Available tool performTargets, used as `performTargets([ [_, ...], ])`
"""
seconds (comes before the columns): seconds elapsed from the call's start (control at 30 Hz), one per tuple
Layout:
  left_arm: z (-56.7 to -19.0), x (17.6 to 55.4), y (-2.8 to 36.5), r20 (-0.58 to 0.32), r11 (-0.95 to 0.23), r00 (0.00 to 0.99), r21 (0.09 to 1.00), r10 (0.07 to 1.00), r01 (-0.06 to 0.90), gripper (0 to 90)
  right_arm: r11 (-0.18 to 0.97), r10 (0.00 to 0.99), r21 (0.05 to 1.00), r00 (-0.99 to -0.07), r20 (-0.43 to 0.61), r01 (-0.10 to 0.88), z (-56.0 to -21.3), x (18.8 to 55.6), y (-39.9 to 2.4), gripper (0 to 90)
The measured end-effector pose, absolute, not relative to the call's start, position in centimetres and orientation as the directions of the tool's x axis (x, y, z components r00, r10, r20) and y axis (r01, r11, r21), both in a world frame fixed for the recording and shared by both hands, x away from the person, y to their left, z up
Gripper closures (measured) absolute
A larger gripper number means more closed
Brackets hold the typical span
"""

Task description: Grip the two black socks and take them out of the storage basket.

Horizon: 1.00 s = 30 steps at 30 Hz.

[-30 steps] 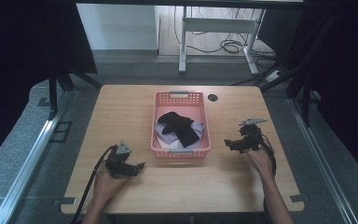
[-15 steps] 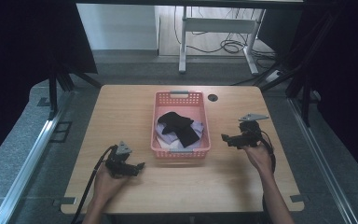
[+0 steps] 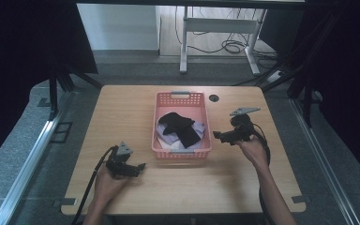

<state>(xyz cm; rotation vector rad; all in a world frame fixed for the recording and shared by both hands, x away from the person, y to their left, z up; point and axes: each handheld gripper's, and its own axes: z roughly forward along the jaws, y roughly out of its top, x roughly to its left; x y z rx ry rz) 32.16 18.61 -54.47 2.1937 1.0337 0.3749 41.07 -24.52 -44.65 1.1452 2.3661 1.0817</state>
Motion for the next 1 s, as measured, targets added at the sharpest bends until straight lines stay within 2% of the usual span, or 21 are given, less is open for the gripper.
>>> performTargets([
  [0.47,-54.5,32.2,18.6,-0.025,-0.458,0.644,0.681,0.765,0.571,12.5,0.433,0.709,0.738,-0.701,0.075,0.517,-42.5,42.2,-19.9,7.3],
  [0.83,-54.5,32.2,18.6,-0.025,-0.458,0.644,0.682,0.765,0.571,12.5,0.475,0.665,0.705,-0.739,0.105,0.527,-43.4,44.0,-15.9,9.1],
  [1.0,-54.5,32.2,18.6,-0.026,-0.458,0.644,0.682,0.765,0.571,12.5,0.487,0.664,0.689,-0.740,0.107,0.537,-44.1,44.6,-14.7,14.6],
])
